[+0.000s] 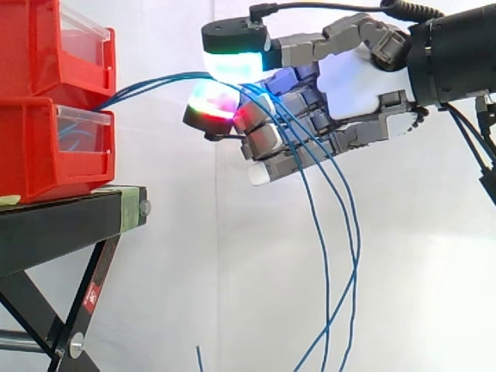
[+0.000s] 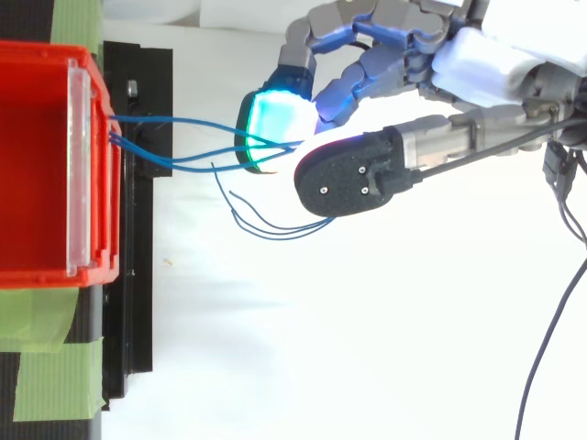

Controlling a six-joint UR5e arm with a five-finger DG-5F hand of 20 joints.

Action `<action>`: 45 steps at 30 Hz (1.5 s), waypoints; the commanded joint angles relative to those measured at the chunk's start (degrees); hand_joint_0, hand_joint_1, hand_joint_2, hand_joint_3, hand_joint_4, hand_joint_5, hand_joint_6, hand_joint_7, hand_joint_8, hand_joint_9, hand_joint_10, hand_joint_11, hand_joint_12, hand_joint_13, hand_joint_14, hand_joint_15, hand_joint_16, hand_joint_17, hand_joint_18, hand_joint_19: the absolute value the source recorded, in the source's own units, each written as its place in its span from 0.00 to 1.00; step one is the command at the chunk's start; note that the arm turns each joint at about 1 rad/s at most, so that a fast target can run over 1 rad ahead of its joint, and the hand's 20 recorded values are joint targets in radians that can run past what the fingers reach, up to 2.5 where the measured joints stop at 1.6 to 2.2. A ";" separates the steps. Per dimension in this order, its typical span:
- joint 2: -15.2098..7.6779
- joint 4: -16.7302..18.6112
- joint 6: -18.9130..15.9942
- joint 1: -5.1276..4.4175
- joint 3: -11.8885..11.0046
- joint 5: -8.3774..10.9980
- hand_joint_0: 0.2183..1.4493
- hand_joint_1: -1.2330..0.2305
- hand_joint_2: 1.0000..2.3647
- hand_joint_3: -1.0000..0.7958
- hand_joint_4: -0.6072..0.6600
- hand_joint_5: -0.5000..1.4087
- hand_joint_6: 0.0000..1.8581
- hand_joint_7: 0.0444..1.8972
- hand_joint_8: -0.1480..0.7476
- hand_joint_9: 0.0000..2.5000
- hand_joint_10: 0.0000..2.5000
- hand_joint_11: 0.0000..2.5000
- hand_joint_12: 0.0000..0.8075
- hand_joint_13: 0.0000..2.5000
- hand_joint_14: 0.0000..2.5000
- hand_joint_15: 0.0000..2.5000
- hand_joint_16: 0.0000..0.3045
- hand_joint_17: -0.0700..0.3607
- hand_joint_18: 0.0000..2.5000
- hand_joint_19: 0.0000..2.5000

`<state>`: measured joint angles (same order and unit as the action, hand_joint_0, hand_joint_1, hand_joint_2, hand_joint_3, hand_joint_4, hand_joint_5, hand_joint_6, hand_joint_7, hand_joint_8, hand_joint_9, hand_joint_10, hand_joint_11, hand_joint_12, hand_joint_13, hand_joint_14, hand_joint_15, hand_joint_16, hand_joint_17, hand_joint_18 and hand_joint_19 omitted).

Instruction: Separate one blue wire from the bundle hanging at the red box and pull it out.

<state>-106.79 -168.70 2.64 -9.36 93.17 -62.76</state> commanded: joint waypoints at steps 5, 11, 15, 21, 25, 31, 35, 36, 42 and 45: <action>0.00 -2.16 -0.09 -0.22 -0.01 -0.17 0.36 0.35 0.02 0.40 0.68 0.13 0.47 0.57 0.54 0.21 0.06 0.66 0.42 0.22 0.23 0.64 0.13 0.38 0.17 0.31; 0.00 -2.25 -0.09 -0.39 -0.01 -0.09 0.32 0.40 0.02 0.43 0.68 0.13 0.47 0.59 0.55 0.21 0.05 0.67 0.42 0.21 0.25 0.64 0.14 0.38 0.17 0.32; 0.00 -2.25 -0.35 -0.48 -0.01 0.00 0.31 0.40 0.02 0.44 0.68 0.14 0.46 0.61 0.55 0.24 0.00 0.69 0.43 0.23 0.20 0.66 0.14 0.38 0.18 0.31; 0.00 -2.25 -0.62 -0.57 -0.01 0.00 0.30 0.38 0.02 0.45 0.68 0.14 0.46 0.61 0.55 0.24 0.00 0.69 0.43 0.22 0.20 0.66 0.14 0.39 0.18 0.31; 0.00 -2.16 -0.62 -0.57 -0.01 0.00 0.31 0.35 0.02 0.43 0.67 0.13 0.46 0.61 0.54 0.21 0.01 0.70 0.42 0.20 0.23 0.65 0.14 0.39 0.15 0.32; -0.09 -2.16 -0.62 -0.57 -0.01 0.00 0.36 0.25 0.01 0.39 0.66 0.12 0.46 0.61 0.53 0.19 0.00 0.70 0.42 0.18 0.20 0.67 0.14 0.39 0.15 0.29; 0.00 -2.16 -0.62 -0.57 -0.01 0.00 0.38 0.23 0.01 0.38 0.67 0.12 0.46 0.61 0.52 0.17 0.00 0.70 0.41 0.17 0.19 0.67 0.14 0.38 0.14 0.27; 0.00 -2.16 -0.62 -0.57 -0.01 0.00 0.38 0.23 0.01 0.38 0.67 0.12 0.46 0.62 0.52 0.17 0.00 0.70 0.41 0.17 0.19 0.68 0.14 0.38 0.14 0.27; 0.00 -2.16 -0.62 -0.57 -0.01 -0.09 0.41 0.23 0.01 0.36 0.66 0.12 0.46 0.61 0.51 0.15 0.00 0.69 0.39 0.16 0.18 0.67 0.13 0.37 0.13 0.26; 0.00 -2.16 -0.62 -0.57 -0.01 -0.09 0.38 0.25 0.01 0.35 0.66 0.12 0.46 0.61 0.51 0.15 0.00 0.69 0.39 0.15 0.19 0.68 0.13 0.37 0.13 0.27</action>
<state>-106.79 -170.86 2.02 -9.93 93.16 -62.81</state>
